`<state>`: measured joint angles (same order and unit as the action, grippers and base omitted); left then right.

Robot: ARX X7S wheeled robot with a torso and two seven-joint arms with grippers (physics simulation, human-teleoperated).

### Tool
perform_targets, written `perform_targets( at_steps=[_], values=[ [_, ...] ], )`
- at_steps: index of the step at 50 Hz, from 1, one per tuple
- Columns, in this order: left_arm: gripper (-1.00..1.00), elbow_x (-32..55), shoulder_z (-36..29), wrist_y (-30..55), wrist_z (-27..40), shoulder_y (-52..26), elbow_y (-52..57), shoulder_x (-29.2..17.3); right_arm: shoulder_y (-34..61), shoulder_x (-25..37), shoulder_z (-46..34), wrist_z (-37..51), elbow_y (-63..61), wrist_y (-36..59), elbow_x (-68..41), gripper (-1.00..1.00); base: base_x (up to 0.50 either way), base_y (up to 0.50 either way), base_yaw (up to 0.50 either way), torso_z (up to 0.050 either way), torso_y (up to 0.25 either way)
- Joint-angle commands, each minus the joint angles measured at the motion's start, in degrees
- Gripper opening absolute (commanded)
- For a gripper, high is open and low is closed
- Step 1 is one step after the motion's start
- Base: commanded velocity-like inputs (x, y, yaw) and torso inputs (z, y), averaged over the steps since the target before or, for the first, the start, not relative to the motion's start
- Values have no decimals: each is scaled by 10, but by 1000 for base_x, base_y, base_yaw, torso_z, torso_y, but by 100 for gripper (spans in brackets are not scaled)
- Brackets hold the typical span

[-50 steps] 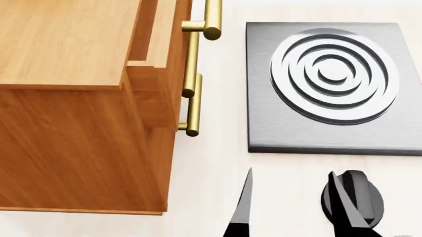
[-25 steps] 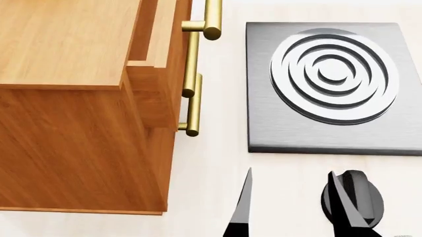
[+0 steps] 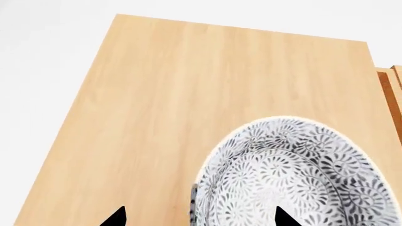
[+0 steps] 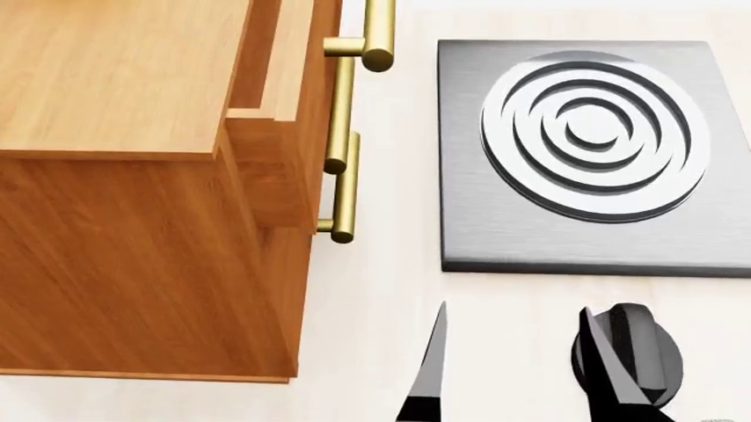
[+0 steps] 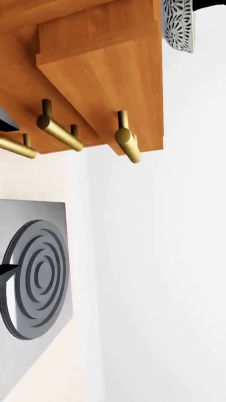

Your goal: Pick the akita bowl on the wooden cabinet and place it on the plate.

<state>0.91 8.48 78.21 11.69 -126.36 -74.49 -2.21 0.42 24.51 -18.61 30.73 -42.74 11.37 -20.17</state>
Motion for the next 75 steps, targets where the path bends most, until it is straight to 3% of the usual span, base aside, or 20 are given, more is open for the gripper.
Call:
perform_targets(
  at_steps=[1,11,13,14,17,25,31,37,43,54,63,75],
  values=[
    [100,-3,15,-4,12,34,-5,-1,1,0,-1,-1,10,-4,-1,100,0,0,0,0,0],
    [100,-7,41,-2,30,54,-5,-4,2,-1,-2,-2,19,-8,-2,100,0,0,0,0,-3],
    [100,-19,-32,-4,-48,55,-5,7,2,-1,-2,-1,19,-8,-2,100,0,0,0,0,-6],
    [-100,-28,-71,-16,-64,55,-5,12,2,-1,-1,-1,19,-9,-2,100,0,0,0,0,-12],
    [-100,-14,-63,-24,-49,52,-5,8,3,0,-2,-1,21,-9,-2,100,0,0,0,0,-4],
    [-100,-16,-131,-54,-85,44,-5,10,3,1,-4,0,18,-8,-2,100,0,0,0,0,-4],
    [-100,-12,-150,-119,-81,36,-5,12,3,1,-4,0,18,-10,-4,100,0,0,0,0,-2],
    [-100,-2,-241,-184,-129,34,-5,21,2,3,-4,2,13,-7,-4,100,0,0,0,0,-2],
    [-100,112,-354,-217,-157,20,-5,22,0,7,-1,7,4,-5,-5,100,0,0,0,0,0],
    [-100,181,-419,-254,-142,12,-5,22,-3,9,1,10,1,-8,-5,100,0,0,0,0,0],
    [-100,294,-523,-310,-140,-13,-4,22,-2,12,2,13,-7,-5,-5,100,0,0,0,0,0],
    [-100,479,-747,-373,-140,-50,25,22,-4,15,5,17,-15,-6,-9,100,0,0,0,0,0]
  ],
)
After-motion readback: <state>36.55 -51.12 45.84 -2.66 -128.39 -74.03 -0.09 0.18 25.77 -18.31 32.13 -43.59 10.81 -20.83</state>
